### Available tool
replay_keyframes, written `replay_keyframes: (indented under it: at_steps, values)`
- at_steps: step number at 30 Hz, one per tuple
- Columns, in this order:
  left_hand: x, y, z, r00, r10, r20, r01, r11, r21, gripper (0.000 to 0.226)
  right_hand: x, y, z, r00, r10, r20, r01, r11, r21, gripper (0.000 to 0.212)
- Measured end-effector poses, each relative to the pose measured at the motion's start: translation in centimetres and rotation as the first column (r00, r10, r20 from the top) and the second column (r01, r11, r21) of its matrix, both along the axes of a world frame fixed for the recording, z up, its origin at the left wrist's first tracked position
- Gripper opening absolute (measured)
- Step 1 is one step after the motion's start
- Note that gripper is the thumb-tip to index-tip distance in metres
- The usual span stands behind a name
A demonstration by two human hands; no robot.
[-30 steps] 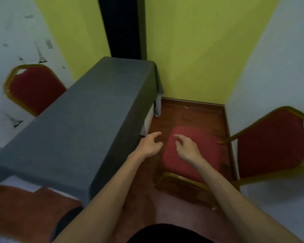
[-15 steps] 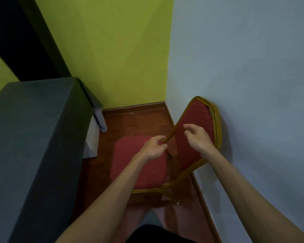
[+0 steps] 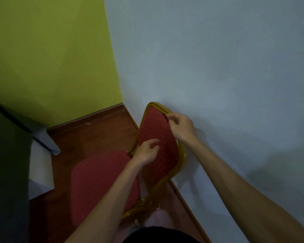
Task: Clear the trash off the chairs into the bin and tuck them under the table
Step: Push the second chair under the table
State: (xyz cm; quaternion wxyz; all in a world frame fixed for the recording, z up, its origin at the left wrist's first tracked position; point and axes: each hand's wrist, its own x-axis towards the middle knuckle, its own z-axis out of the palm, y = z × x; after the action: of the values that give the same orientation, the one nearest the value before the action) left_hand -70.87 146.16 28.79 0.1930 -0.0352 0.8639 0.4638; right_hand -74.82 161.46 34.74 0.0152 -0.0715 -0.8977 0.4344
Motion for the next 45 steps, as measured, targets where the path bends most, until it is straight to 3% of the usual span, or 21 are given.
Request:
replay_keyframes:
  at_steps: [3,8,10,12,14,17,19,22,24,28,33,37,42,45]
  values:
    - [-2.4,1.4,0.0,0.999,-0.036,0.009,0.036,0.999,0.002,0.042,-2.4,0.5,-0.4,0.999,-0.041,0.018,0.040,0.998,0.048,0.037]
    - [-3.3,4.1,-0.5,0.992,-0.124,0.027,0.124,0.992,-0.017,0.055,-5.0,0.9,-1.9,0.991,0.047,0.122,-0.053,0.998,0.044,0.049]
    - [-3.0,5.5,-1.0,0.991,-0.128,0.043,0.128,0.992,0.012,0.069,-6.7,1.6,-2.7,0.961,0.139,0.239,-0.159,0.985,0.067,0.057]
    - [-2.4,6.8,-1.7,0.998,-0.039,0.055,0.036,0.998,0.053,0.091,-8.9,2.6,-3.4,0.891,0.240,0.386,-0.245,0.969,-0.038,0.058]
    - [-2.0,8.1,-2.1,0.998,0.028,0.058,-0.030,0.999,0.041,0.117,-10.8,3.2,-3.7,0.822,0.282,0.495,-0.223,0.959,-0.177,0.048]
    - [-2.4,9.6,-2.5,0.984,0.065,0.164,-0.058,0.997,-0.046,0.138,-12.8,2.4,-3.7,0.798,0.309,0.517,-0.285,0.950,-0.129,0.057]
    - [-3.3,10.3,-2.2,0.972,0.098,0.214,-0.078,0.992,-0.098,0.135,-13.8,1.4,-3.8,0.785,0.345,0.514,-0.370,0.927,-0.056,0.065]
    - [-5.2,10.3,-2.3,0.952,0.202,0.229,-0.177,0.976,-0.126,0.124,-15.2,-0.3,-4.2,0.765,0.375,0.524,-0.421,0.906,-0.034,0.059]
    - [-6.4,9.3,-2.3,0.933,0.271,0.235,-0.248,0.961,-0.123,0.119,-16.1,-1.6,-4.2,0.754,0.406,0.516,-0.469,0.883,-0.010,0.069]
    - [-6.9,6.5,-2.3,0.882,0.404,0.244,-0.388,0.915,-0.114,0.113,-16.8,-5.3,-4.0,0.682,0.496,0.538,-0.551,0.832,-0.068,0.084]
    - [-5.4,3.5,-1.5,0.729,0.669,0.145,-0.662,0.743,-0.099,0.107,-15.9,-11.2,-4.9,0.642,0.579,0.503,-0.615,0.780,-0.113,0.089]
    - [-3.8,-0.7,-1.5,0.637,0.765,0.096,-0.757,0.644,-0.110,0.104,-14.1,-16.0,-5.2,0.638,0.609,0.471,-0.626,0.767,-0.144,0.075]
    - [-3.1,-6.5,-0.6,0.673,0.716,0.187,-0.700,0.697,-0.154,0.109,-11.6,-20.3,-5.6,0.600,0.717,0.355,-0.713,0.681,-0.169,0.096]
    - [-1.9,-9.3,-0.2,0.698,0.684,0.214,-0.658,0.730,-0.186,0.106,-10.2,-22.1,-5.6,0.588,0.758,0.282,-0.752,0.641,-0.156,0.089]
